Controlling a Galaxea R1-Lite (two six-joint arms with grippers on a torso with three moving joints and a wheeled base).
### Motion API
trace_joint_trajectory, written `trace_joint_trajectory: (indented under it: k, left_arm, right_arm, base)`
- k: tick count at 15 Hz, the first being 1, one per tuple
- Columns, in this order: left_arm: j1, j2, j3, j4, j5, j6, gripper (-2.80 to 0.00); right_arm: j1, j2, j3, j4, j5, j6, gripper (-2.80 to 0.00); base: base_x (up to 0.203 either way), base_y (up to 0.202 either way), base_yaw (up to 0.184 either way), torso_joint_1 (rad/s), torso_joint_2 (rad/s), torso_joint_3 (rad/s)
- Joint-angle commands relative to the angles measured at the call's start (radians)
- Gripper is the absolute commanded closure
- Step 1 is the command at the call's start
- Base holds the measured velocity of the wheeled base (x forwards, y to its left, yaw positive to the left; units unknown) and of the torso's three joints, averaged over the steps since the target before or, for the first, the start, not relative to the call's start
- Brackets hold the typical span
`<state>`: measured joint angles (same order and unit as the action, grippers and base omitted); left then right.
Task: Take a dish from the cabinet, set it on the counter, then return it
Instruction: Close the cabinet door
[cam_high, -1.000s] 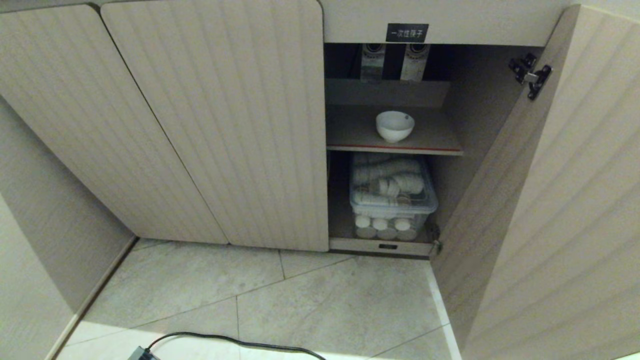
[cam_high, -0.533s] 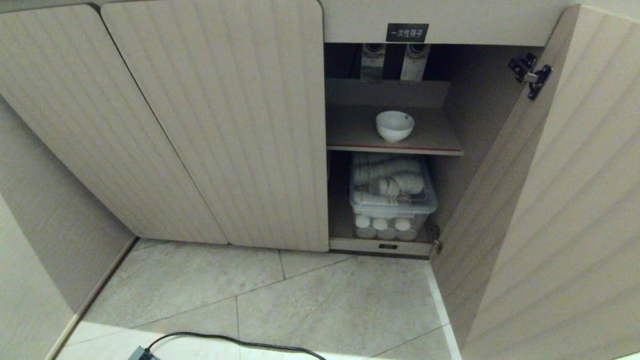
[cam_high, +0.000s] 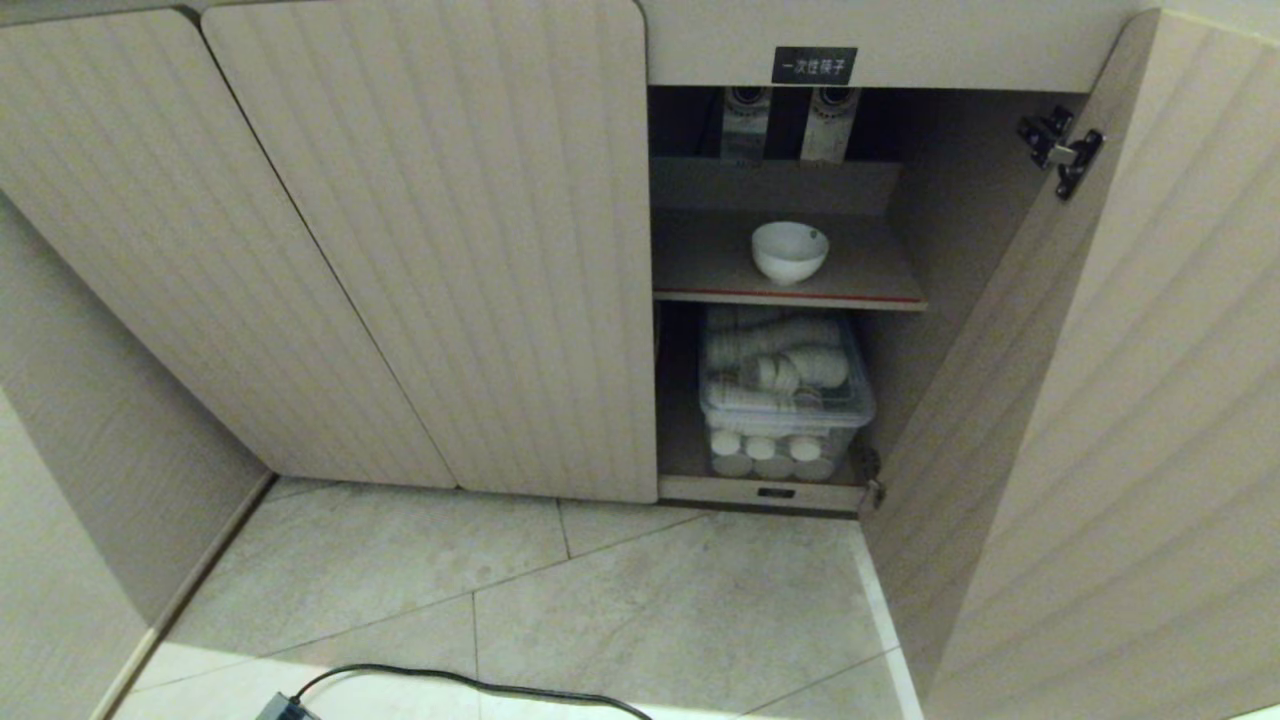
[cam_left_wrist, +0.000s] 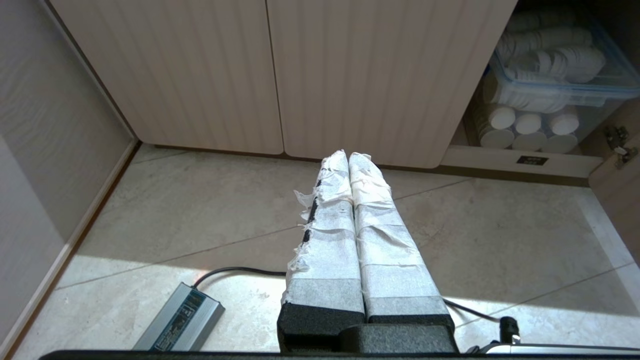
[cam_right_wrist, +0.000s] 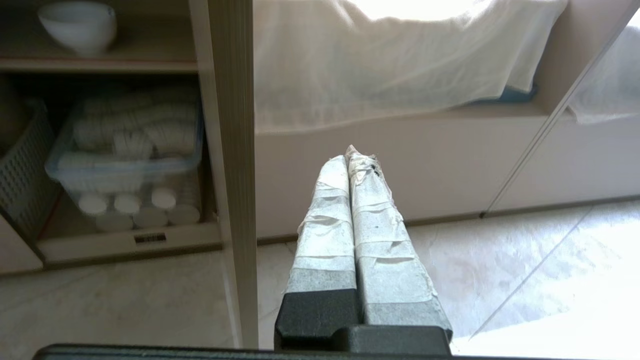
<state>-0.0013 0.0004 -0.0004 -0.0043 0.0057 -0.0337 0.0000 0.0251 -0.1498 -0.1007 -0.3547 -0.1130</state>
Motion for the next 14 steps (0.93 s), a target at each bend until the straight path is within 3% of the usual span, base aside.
trace_joint_trajectory:
  k: [1,14]
  left_arm:
    - [0.0,0.0,0.0,0.0,0.0,0.0,0.0]
    - [0.0,0.0,0.0,0.0,0.0,0.0,0.0]
  right_arm:
    - [0.0,0.02,-0.042,0.01,-0.001,0.0,0.0]
    - [0.002,0.175,-0.131,-0.002,-0.004,0.025,0.0]
  base:
    - [0.0,0.0,0.0,0.0,0.0,0.0]
    - [0.0,0.0,0.0,0.0,0.0,0.0]
